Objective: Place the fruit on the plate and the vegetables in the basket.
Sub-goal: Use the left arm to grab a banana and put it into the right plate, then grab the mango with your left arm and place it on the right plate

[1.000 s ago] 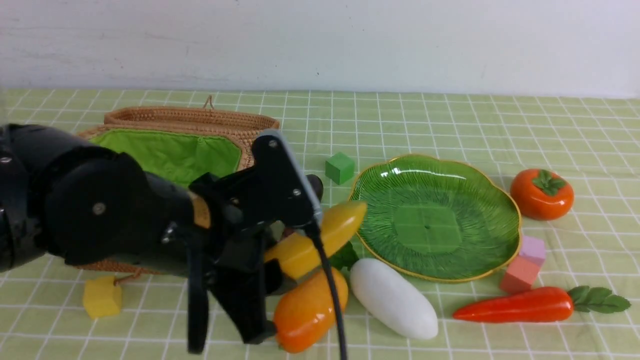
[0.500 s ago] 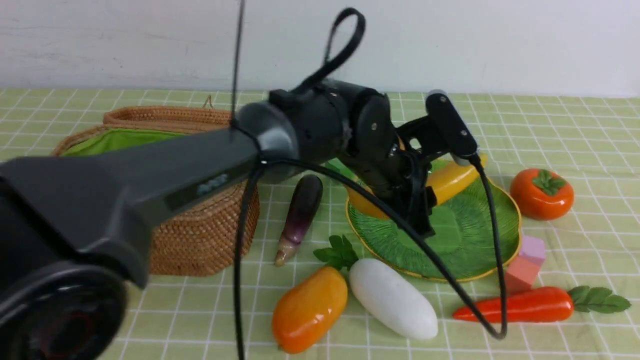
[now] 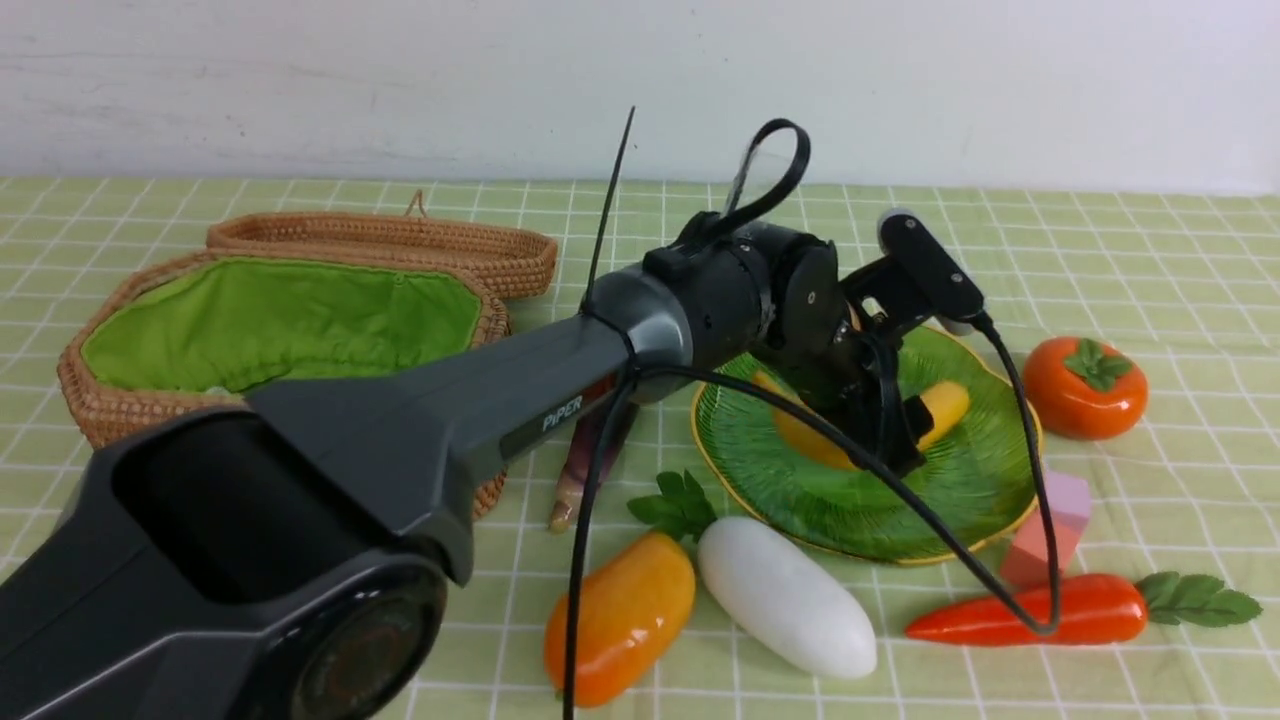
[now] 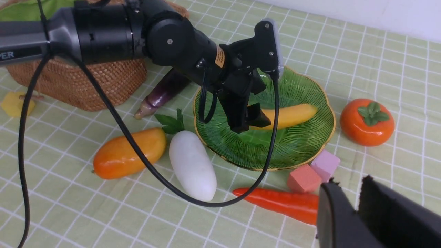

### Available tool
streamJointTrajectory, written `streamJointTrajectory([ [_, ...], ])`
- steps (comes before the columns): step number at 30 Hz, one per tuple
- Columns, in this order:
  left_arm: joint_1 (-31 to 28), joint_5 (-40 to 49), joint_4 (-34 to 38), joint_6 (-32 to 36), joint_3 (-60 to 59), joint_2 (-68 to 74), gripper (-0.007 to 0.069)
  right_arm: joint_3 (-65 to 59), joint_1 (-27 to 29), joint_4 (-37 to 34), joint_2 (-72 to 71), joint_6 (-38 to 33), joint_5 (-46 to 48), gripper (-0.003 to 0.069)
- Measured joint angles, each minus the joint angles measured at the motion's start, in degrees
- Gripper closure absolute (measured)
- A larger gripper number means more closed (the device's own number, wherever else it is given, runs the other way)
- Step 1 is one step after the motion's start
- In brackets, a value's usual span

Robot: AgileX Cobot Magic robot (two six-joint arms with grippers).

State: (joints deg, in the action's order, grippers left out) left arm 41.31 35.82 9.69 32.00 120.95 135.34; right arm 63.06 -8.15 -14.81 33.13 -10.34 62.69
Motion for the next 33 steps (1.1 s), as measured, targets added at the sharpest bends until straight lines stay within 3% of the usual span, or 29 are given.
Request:
streamJointTrajectory([
  [4,0.0,5.5,1.1,-1.1,0.0,-2.4,-0.003,0.0,0.0,0.1,0.0,0.0,0.1,0.0532],
  [7,-0.1,16.0,1.5,-6.2,-0.9,-8.5,0.0045,0.0,0.0,0.1,0.0,0.0,0.5,0.053],
  [9,-0.1,23.8,0.6,-12.9,-0.9,-13.9,0.0183,0.0,0.0,0.1,0.0,0.0,0.9,0.0529],
  [10,-0.1,24.5,0.5,-13.6,-0.9,-14.4,0.0199,0.0,0.0,0.1,0.0,0.0,1.0,0.0529],
  [12,-0.2,31.7,-0.7,-21.6,-0.9,-20.8,0.0425,0.0,0.0,0.1,0.0,0.0,1.8,0.0527],
  [13,-0.2,31.7,-0.8,-22.0,-0.9,-21.2,0.0444,0.0,0.0,0.1,0.0,0.0,1.8,0.0527],
  [14,-0.1,34.1,-1.7,-25.5,-0.9,-24.9,0.0573,-0.4,0.0,0.1,0.0,0.0,2.4,0.0524],
  [16,0.3,34.9,-3.1,-29.4,-2.2,-28.3,0.0638,-1.0,0.0,0.1,0.0,0.0,2.9,0.0523],
  [19,0.8,35.0,-5.1,-34.2,-7.1,-32.6,0.0638,-1.8,0.0,0.1,0.0,0.0,3.1,0.0522],
  [20,1.3,35.0,-6.1,-36.2,-13.9,-36.2,0.0638,-2.2,0.0,0.1,0.0,0.0,3.7,0.0522],
  [27,2.8,32.7,-8.4,-33.0,-40.1,-41.6,0.0594,-2.4,0.0,0.0,0.0,-0.9,5.6,0.0522],
  [29,1.5,25.3,-10.5,-32.0,-45.2,-40.5,0.0454,-2.4,0.0,0.0,0.0,-0.9,5.7,0.0522],
  [30,1.3,24.8,-10.7,-32.0,-45.2,-40.4,0.0442,-2.4,0.0,0.0,0.0,-0.9,5.7,0.0522],
  [31,0.4,20.3,-11.8,-31.6,-45.8,-38.9,0.0316,-2.4,0.0,0.0,0.0,-0.9,5.7,0.0522],
  [33,-0.1,17.7,-12.1,-30.8,-45.9,-37.8,0.023,-2.5,0.0,0.0,0.0,-0.9,5.7,0.0522],
])
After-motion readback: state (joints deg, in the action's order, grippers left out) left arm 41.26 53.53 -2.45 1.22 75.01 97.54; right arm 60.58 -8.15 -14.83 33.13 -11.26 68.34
